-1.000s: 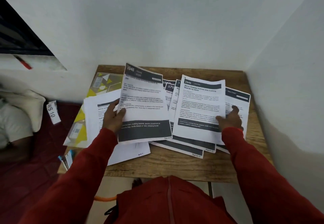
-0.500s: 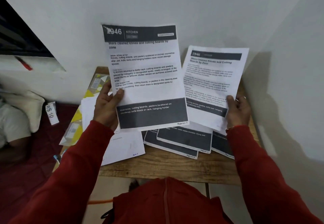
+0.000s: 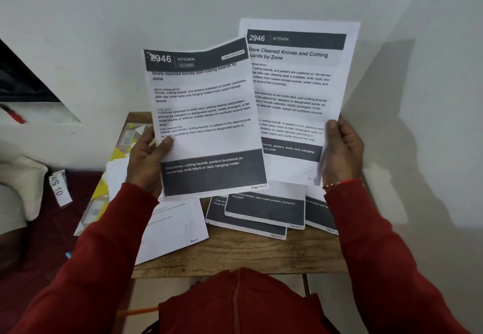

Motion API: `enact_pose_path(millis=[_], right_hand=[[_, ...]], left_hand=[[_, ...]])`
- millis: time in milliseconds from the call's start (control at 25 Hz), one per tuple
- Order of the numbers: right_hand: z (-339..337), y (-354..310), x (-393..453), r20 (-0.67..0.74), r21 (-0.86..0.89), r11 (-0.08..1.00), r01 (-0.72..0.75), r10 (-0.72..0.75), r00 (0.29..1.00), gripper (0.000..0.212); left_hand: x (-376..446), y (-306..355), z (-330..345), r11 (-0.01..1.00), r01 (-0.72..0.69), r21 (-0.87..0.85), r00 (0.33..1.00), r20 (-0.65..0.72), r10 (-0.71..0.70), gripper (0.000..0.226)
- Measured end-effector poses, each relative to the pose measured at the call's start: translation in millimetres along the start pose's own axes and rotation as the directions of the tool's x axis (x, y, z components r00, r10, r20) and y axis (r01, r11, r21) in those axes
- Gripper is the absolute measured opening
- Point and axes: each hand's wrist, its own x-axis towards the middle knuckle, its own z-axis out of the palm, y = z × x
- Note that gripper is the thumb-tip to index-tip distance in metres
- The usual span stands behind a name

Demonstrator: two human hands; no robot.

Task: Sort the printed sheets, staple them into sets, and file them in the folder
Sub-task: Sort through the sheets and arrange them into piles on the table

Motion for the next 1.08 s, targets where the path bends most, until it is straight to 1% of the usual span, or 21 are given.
enact_pose_path(millis=[200,360,480,560,640,720,800,880,920,960,1000,1040,1080], right_hand=[[11,-5,-13,0.001,0.06,0.998,-0.016,0.016,1.0,0.018],[16,9,-27,0.057,-0.02,0.999,-0.045,0.046,0.997,0.018],[26,21,-43,0.132,-0.081,0.994,-0.074,0.084,0.988,0.023],[37,18,-53,0.192,-0.109,0.988,-0.105,0.125,0.974,0.024],[43,10,-56,0.26,-0.128,0.978,-0.163,0.192,0.946,0.019],[45,6,-53,0.275,-0.167,0.967,-0.194,0.235,0.932,0.028],[46,11,-54,0.308,-0.252,0.955,-0.153,0.229,0.923,0.022],[45,21,-59,0.365,-0.325,0.941,-0.092,0.215,0.906,0.023],[43,24,-62,0.374,-0.331,0.937,-0.11,0.238,0.897,0.023],[38,27,-63,0.368,-0.326,0.932,-0.159,0.281,0.887,0.022],[32,27,-63,0.349,-0.334,0.919,-0.209,0.326,0.878,0.02],[19,31,-58,0.296,-0.36,0.9,-0.244,0.358,0.886,0.02],[2,36,-52,0.204,-0.396,0.88,-0.264,0.364,0.909,0.02]], left_hand=[[2,6,-6,0.998,-0.021,-0.053,1.0,0.02,0.022,0.034],[4,9,4,0.993,0.057,-0.102,0.998,0.011,-0.056,0.029],[4,9,18,0.986,0.131,-0.107,0.991,0.053,-0.126,0.021],[5,10,27,0.988,0.139,-0.06,0.988,0.081,-0.134,0.026],[7,9,34,0.994,0.108,0.005,0.991,0.083,-0.108,0.033],[10,10,38,0.994,0.06,0.088,0.996,0.054,-0.065,0.033],[10,7,36,0.989,0.045,0.142,0.997,0.051,-0.052,0.032],[8,-3,29,0.982,0.119,0.145,0.986,0.097,-0.134,0.035],[6,-8,25,0.973,0.167,0.161,0.973,0.13,-0.189,0.037],[3,-13,20,0.962,0.195,0.189,0.961,0.159,-0.226,0.037],[2,-17,14,0.956,0.193,0.219,0.96,0.158,-0.23,0.037],[2,-20,7,0.957,0.177,0.231,0.968,0.135,-0.211,0.037],[4,-21,1,0.96,0.151,0.237,0.98,0.09,-0.176,0.036]])
